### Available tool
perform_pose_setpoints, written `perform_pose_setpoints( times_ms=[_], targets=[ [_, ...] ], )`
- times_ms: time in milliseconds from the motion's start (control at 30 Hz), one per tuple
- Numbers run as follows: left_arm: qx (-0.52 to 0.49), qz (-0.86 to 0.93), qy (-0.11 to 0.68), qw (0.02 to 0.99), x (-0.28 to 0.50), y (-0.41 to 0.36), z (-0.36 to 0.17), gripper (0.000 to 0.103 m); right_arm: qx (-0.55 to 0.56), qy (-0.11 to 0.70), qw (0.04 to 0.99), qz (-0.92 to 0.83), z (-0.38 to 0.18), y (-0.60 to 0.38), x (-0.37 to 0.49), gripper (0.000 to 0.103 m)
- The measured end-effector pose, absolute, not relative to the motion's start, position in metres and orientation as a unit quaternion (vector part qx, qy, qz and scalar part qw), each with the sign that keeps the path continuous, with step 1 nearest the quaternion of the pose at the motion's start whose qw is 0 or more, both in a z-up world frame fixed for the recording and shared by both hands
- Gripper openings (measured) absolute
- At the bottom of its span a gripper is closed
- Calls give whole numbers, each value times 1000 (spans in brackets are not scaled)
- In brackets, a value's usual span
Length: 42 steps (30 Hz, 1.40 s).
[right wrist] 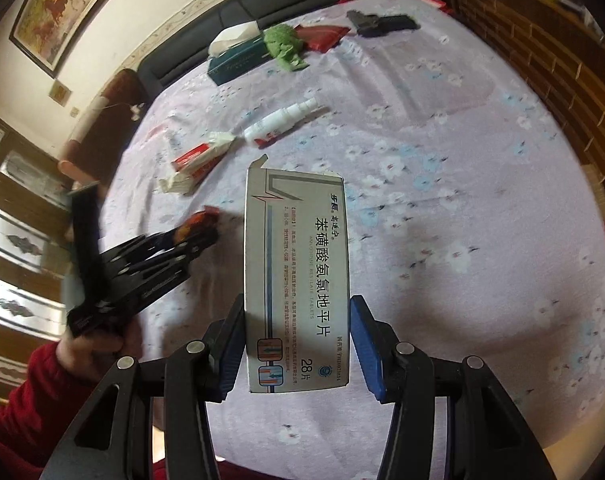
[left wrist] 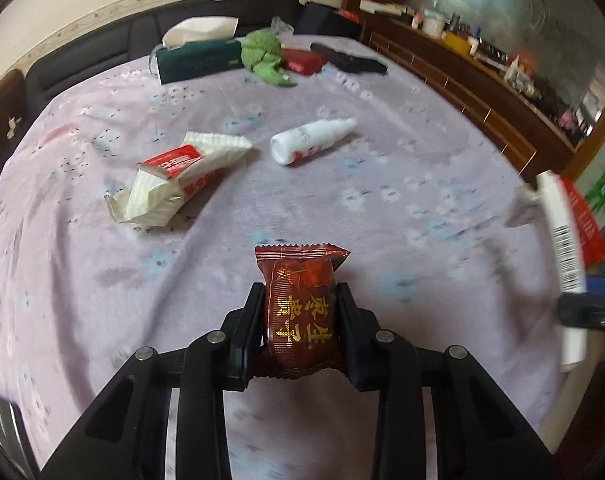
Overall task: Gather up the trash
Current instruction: 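Carry the snack packet and medicine box in both grippers over the wastebasket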
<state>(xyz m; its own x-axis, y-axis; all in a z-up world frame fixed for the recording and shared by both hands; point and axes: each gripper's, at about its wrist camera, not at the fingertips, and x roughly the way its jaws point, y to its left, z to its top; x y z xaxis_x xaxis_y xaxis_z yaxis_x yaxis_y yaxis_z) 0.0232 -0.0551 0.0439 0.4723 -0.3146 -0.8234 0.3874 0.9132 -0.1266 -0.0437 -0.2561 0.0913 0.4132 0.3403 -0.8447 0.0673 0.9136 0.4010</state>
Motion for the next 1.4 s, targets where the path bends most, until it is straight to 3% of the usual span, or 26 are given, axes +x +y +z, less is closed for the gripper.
perform_pose_setpoints(
  times_ms=[367, 1400],
  targets=[
    [52, -217, 439, 871, -13, -102, 82, 33, 184, 527, 829, 34, 95, -276, -63, 53],
    [108, -149, 417, 890, -52, -192, 118, 33, 187, 489, 848, 84, 116, -362, -73, 54]
  ],
)
